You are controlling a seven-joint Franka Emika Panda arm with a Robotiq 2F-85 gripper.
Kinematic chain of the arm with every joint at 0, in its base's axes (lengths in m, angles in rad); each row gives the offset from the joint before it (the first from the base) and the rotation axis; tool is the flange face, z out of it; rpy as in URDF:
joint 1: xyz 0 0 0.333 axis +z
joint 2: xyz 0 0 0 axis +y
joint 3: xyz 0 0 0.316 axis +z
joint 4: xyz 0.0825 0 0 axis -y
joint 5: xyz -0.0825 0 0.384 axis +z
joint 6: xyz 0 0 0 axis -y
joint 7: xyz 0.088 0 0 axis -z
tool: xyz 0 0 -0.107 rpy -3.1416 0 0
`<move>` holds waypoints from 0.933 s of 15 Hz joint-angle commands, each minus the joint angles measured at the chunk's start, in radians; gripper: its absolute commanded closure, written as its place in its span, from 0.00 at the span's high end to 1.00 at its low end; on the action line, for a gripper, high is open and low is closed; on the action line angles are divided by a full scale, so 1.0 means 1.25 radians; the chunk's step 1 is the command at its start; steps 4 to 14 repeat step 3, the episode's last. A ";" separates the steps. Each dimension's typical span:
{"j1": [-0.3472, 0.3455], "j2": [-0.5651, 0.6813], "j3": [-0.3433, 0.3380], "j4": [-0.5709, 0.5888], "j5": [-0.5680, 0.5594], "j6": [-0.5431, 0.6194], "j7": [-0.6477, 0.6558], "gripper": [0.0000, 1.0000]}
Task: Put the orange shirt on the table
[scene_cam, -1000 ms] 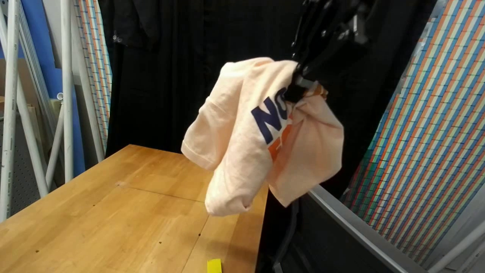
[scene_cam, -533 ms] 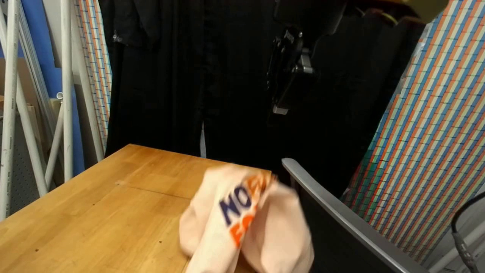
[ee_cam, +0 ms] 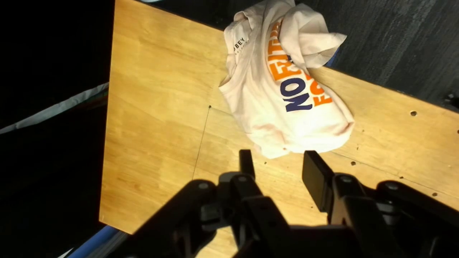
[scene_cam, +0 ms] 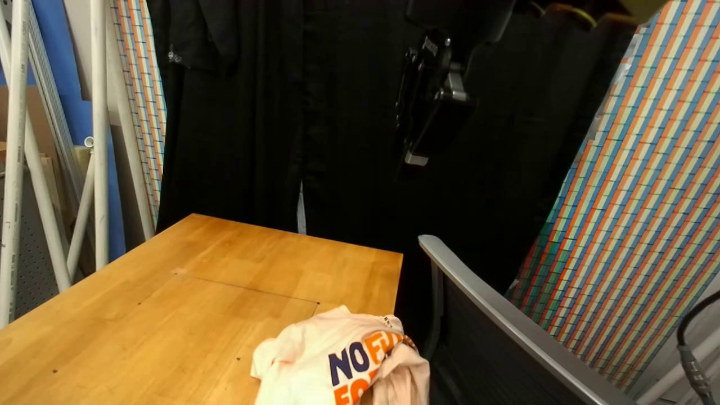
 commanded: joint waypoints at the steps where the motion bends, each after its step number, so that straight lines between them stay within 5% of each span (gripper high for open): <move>1: 0.000 0.000 0.000 0.000 0.000 -0.001 0.000 0.43; 14: 0.000 0.000 0.000 0.001 0.000 -0.001 0.000 0.43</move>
